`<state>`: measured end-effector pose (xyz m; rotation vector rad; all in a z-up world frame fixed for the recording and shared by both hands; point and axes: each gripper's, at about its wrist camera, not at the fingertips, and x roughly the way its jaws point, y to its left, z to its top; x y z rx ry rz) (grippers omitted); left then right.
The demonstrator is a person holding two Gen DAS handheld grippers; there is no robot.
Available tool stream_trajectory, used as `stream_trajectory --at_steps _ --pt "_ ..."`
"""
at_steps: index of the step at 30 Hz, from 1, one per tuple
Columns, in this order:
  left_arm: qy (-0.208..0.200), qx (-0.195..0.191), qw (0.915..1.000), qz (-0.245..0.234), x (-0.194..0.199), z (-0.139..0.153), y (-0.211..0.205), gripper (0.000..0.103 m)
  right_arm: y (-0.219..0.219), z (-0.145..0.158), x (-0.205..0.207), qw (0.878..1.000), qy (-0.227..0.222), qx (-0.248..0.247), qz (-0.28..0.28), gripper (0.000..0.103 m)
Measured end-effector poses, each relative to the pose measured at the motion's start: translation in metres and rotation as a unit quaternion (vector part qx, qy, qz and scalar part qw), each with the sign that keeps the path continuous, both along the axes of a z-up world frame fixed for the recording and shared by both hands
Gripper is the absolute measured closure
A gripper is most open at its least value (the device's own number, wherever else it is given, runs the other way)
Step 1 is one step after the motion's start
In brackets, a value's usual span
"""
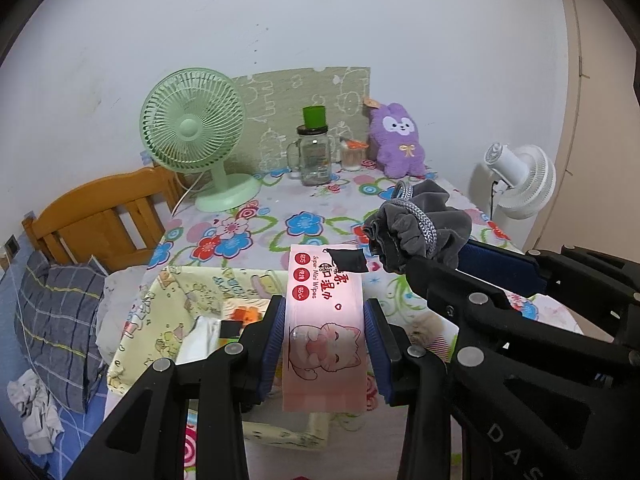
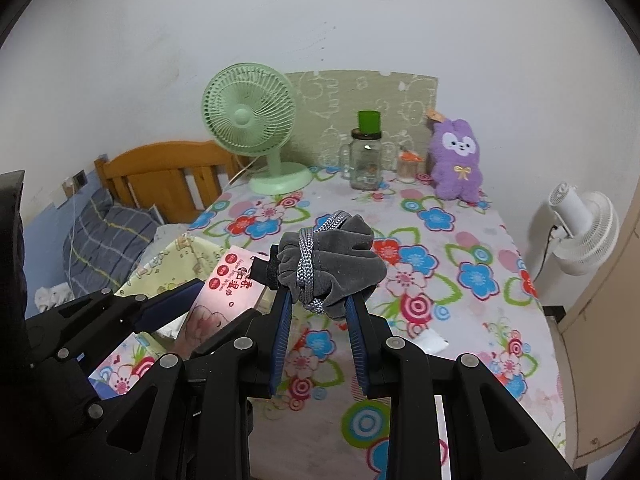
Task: Organize soft objects
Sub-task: 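Carry the pink wipes pack with the left tool while the right tool carries the glove to the box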
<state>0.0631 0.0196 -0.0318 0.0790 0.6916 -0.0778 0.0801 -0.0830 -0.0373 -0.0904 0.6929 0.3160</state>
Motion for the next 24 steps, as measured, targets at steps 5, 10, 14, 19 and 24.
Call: stream_trajectory --at_steps 5,10,14,19,24 --pt "0.005 0.0 0.9999 0.013 0.008 -0.006 0.02 0.063 0.02 -0.004 0.008 1.0 0.004 -0.006 0.017 0.072" --pt "0.015 0.003 0.9996 0.024 0.016 -0.015 0.035 0.063 0.039 -0.011 0.017 0.999 0.014 -0.01 0.034 0.072" --pt "0.027 0.01 0.9991 0.031 0.022 -0.024 0.046 0.063 0.053 -0.02 0.024 0.998 0.024 -0.013 0.048 0.072" --pt "0.039 0.015 0.9982 0.042 0.029 -0.034 0.059 0.063 0.068 -0.03 0.032 0.997 0.035 -0.016 0.072 0.072" --pt "0.052 0.021 0.9974 0.046 0.034 -0.042 0.068 0.062 0.079 -0.037 0.039 0.995 0.044 -0.019 0.086 0.072"
